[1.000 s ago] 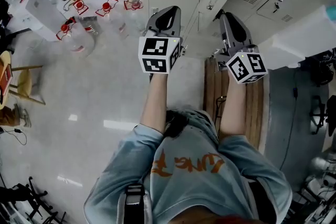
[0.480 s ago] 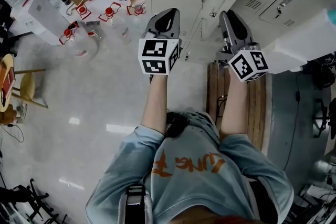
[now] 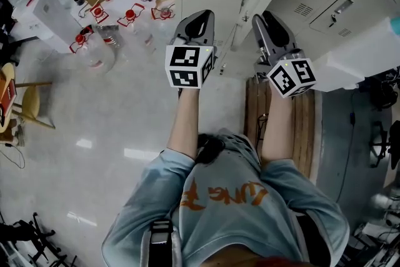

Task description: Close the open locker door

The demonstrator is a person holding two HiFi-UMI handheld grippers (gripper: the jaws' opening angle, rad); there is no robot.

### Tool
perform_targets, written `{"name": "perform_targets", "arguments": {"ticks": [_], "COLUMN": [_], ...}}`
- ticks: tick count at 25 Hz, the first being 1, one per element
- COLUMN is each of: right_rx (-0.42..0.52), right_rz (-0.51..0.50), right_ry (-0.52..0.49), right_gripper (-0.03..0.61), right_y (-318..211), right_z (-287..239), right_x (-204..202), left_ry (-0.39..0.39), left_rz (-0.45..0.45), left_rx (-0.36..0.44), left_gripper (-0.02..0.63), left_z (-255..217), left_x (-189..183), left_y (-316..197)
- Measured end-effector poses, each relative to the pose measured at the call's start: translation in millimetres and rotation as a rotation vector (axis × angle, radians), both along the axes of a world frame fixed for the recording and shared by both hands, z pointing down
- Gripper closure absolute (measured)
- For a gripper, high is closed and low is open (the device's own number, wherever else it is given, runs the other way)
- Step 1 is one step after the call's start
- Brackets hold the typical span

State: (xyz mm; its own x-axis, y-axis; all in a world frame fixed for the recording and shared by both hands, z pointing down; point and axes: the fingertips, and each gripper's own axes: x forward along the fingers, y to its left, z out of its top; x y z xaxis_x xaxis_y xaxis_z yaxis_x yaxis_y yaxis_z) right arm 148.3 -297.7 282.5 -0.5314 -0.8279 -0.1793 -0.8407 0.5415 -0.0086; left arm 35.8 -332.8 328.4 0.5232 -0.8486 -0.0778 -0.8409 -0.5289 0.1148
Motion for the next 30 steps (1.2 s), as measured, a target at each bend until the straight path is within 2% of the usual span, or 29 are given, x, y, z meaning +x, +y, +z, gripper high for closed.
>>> {"name": "perform_targets", "arguments": {"ticks": [10,20,30], "right_rx": [0.010,-0.001,-0.004], "right_rz": [-0.010,-0.038,-0.077], "right_ry": [0.058,0.044,0.028], "right_gripper": [0.453,0.453,0.454], "right_y": [-14,-33,-63], "right_z": [-1,-1,-1], "right_x": [-29,-57,-89], "left_ry": [-0.011,-0.011,-0.029], "left_rz": [-0.049,-0.124,-0.142], "left_rx": [0.009,0.006,0.007], "left_gripper": [0.595,0.595,0.595], "left_z": [-4,-5,-4], "left_x": [-31,-69,-88], "left_y": [-3,-8,-32]}}
